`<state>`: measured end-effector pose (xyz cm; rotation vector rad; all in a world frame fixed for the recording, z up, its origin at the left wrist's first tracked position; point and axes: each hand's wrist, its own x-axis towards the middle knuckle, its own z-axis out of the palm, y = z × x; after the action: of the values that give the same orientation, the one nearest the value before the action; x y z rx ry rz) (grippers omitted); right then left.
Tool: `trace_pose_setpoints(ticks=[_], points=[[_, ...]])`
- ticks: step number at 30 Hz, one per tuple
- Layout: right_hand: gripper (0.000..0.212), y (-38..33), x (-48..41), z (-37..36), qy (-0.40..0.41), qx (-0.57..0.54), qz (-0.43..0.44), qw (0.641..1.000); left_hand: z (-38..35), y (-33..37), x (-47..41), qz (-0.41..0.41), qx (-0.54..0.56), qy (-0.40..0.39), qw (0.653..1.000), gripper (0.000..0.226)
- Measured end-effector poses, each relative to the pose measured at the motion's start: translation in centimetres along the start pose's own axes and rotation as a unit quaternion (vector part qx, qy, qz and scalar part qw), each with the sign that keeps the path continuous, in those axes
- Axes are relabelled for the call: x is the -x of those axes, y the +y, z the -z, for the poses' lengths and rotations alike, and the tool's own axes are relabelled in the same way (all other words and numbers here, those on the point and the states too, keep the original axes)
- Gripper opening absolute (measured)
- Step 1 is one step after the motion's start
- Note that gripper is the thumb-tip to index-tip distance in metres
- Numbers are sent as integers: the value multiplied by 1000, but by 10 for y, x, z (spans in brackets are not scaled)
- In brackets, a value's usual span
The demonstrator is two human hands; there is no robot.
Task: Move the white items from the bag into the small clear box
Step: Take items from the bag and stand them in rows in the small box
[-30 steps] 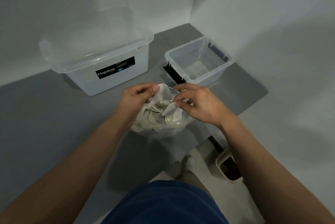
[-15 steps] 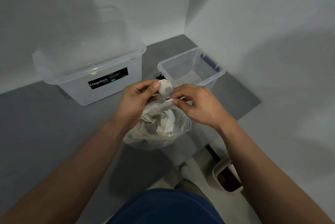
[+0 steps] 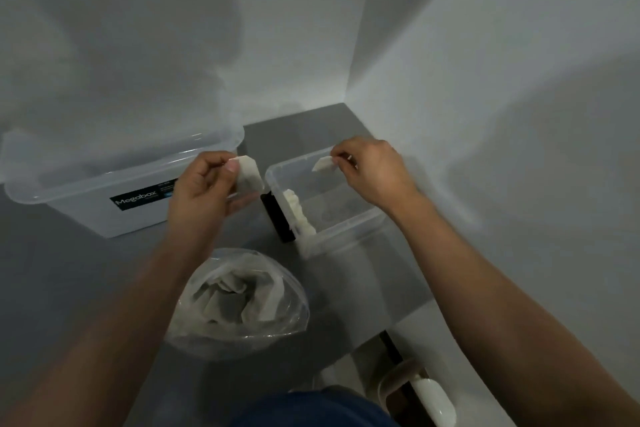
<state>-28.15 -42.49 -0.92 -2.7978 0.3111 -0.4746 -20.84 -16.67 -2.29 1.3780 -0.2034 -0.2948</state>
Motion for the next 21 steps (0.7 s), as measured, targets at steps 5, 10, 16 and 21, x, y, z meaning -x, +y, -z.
trace_pose_setpoints(ticks=[5,10,16,21], points=[[23,19,-42,-45,-182,49,32,982,-11,-12,-1,-5,-21,24,999,7],[24,25,-59,-76,-299,83,66,948,-20,-25,4,8,-54,43,998,8],[22,28,-61,-95,-271,65,73,958,-30,-33,5,21,-51,63,996,12],[22,27,-57,-99,-211,103,92,968,-32,-37,3,30,-57,60,996,12]])
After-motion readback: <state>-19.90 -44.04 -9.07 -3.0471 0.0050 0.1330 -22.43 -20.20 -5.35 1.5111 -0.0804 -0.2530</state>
